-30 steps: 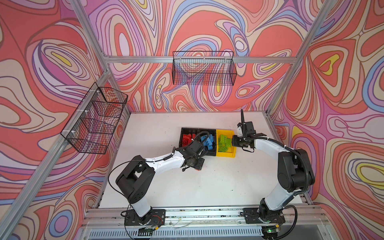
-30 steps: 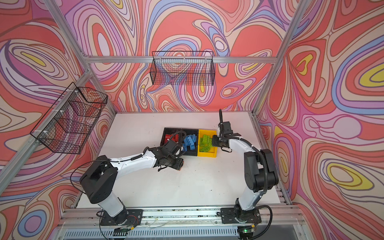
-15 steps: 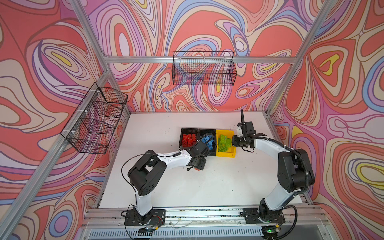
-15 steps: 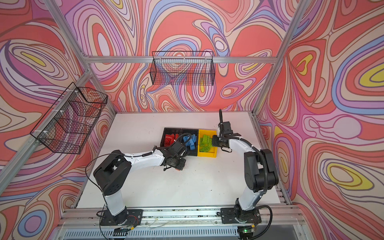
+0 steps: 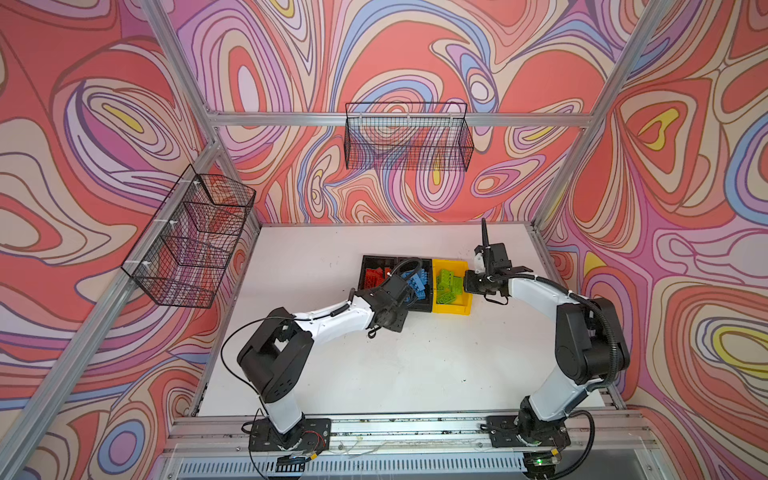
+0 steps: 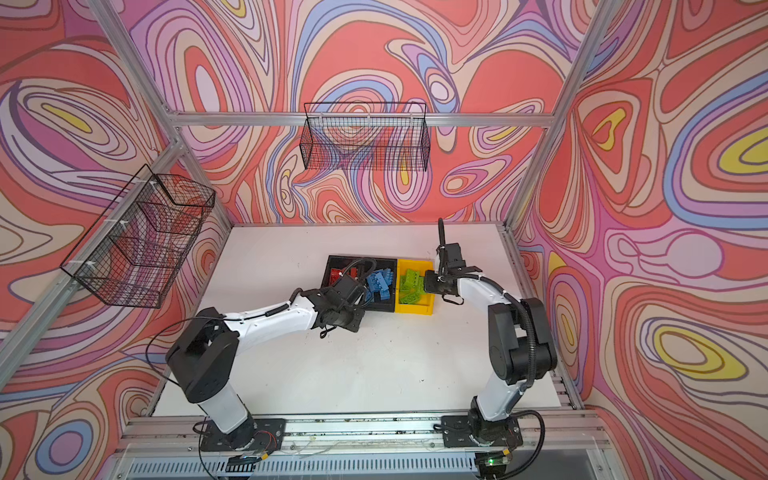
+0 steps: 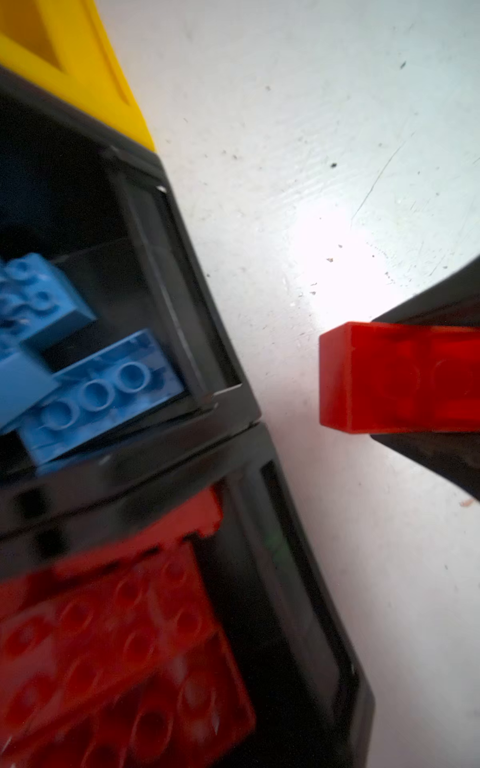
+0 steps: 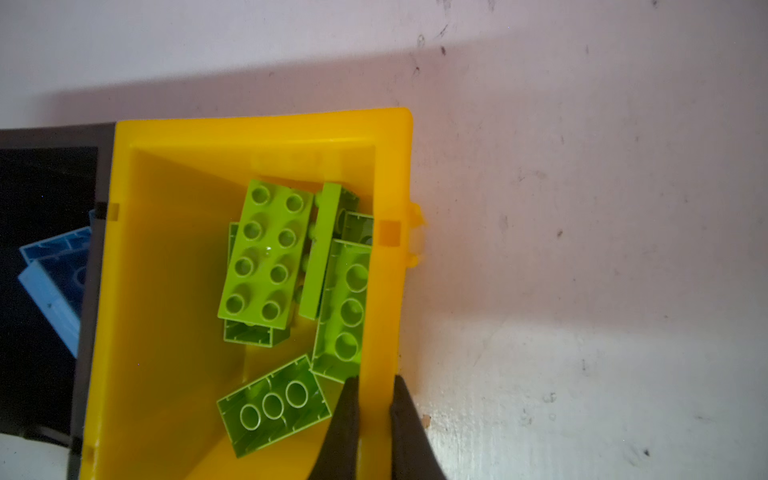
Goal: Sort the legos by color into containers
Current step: 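Carry the last red brick into the red compartment and release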
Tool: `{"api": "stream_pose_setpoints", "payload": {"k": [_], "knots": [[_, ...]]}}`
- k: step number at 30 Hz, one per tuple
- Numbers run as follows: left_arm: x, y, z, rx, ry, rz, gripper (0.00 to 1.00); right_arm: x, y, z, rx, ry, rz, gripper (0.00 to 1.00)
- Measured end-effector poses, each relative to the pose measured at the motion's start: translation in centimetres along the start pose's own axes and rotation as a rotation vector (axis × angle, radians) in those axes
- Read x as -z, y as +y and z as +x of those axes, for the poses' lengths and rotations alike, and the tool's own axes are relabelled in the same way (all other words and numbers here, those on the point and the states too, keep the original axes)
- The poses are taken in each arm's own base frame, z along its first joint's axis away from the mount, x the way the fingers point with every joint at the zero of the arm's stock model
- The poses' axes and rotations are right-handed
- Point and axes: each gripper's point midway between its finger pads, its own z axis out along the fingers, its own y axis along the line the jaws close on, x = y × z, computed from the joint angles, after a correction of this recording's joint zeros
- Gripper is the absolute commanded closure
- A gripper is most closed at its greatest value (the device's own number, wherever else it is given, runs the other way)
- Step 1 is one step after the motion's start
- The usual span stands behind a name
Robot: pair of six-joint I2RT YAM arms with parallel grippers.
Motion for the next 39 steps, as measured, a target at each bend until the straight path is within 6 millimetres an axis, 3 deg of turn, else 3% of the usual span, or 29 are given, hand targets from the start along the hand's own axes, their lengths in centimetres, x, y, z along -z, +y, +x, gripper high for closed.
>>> {"api": "stream_pose_setpoints", "payload": {"k": [4,7,11,14,19,21,27,30,35,39], "knots": [[2.7,2.4,-5.7,0.059,-0.135,-0.008,0.72,0.0,0.0,0.0,0.0,0.0,0.0,0.98],[3.3,4.9,-8.7,0.11,-0.192,-0.027,0.72,0.0,0.0,0.0,-0.001,0.0,0.0,0.98],[1.7,8.1,-12.2,0.161,-0.219,-0.055,0.68,0.0,0.0,0.0,-0.001,-0.001,-0.001,0.98],[-0.5,8.9,-13.8,0.161,-0.208,-0.06,0.68,0.0,0.0,0.0,-0.002,-0.001,-0.001,0.98],[-4.3,8.2,-15.2,0.141,-0.175,-0.028,0.62,0.0,0.0,0.0,-0.007,-0.001,-0.001,0.99],[-5.3,8.0,-15.5,0.133,-0.166,-0.021,0.51,0.1,0.0,0.0,-0.007,-0.001,0.0,0.98],[-5.6,8.1,-15.9,0.124,-0.17,-0.024,0.31,0.2,0.0,0.1,-0.009,0.003,0.003,0.98],[-5.6,8.3,-16.0,0.124,-0.174,-0.034,0.29,0.2,0.0,0.1,-0.009,0.004,0.004,0.98],[-4.0,9.3,-15.8,0.119,-0.192,-0.065,0.25,0.2,-0.1,0.2,-0.009,0.006,0.005,0.98],[0.9,11.2,-15.8,0.133,-0.269,-0.107,0.23,0.2,-0.1,0.2,-0.009,0.007,0.01,0.97]]}}
